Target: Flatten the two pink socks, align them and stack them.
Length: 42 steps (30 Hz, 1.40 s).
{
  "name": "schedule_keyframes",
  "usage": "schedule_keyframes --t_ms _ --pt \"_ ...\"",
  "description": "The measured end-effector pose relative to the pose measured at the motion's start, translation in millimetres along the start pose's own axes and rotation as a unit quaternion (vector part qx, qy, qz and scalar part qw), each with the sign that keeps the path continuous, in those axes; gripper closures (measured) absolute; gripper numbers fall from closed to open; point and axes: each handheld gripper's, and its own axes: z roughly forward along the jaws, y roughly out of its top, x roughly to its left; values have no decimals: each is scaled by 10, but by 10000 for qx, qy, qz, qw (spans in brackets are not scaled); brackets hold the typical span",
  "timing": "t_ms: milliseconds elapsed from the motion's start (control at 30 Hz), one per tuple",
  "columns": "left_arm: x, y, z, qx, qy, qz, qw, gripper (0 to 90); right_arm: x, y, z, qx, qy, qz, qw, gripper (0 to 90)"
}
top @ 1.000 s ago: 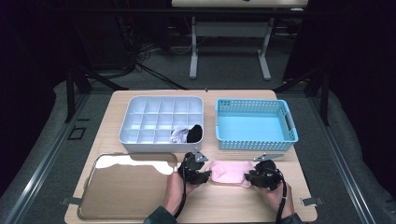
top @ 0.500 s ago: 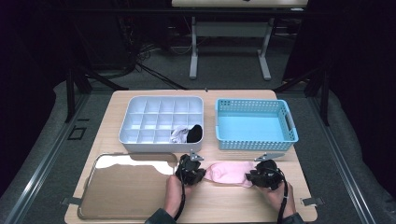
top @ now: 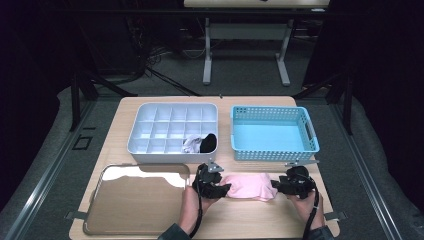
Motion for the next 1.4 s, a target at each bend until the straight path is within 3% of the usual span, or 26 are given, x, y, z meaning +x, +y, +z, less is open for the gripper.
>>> schedule_keyframes --t_ms 67,200,233,400,433,600,700,900,1133,1233,1333,1400 --pt "-12 10 90 252 19 51 9997 541 9 -6 70 145 27 -22 9999 559" --pt "-17 3 155 393 29 82 9992 566 17 -15 108 202 -3 -52 9998 597" --pt "-12 -1 180 456 84 86 9989 617 20 -20 121 232 9 -50 9997 641" --pt "-3 -12 199 481 138 92 9987 773 25 -30 123 228 53 -63 9997 724" --pt "3 -17 201 458 135 106 9988 806 27 -37 123 200 78 -40 9998 781" --pt "4 -16 178 364 110 132 9992 850 51 -37 81 107 54 -54 9999 834" --pt "4 -7 118 231 95 115 9996 849 72 -27 36 23 59 -76 10000 833" --pt "88 8 -54 -12 -20 -113 9999 832 184 73 -142 -60 97 -141 9998 821" --pt "237 -40 -75 54 -14 -309 9995 819 253 60 -33 2 218 -66 9997 816" --pt "262 -56 -61 82 49 -347 9994 761 259 36 34 19 280 -58 9996 799" --pt "270 -74 -87 18 229 -371 9990 607 240 -8 147 106 269 -71 9996 712" --pt "270 -76 -94 12 280 -367 9989 564 226 -28 149 47 287 -25 9996 655"
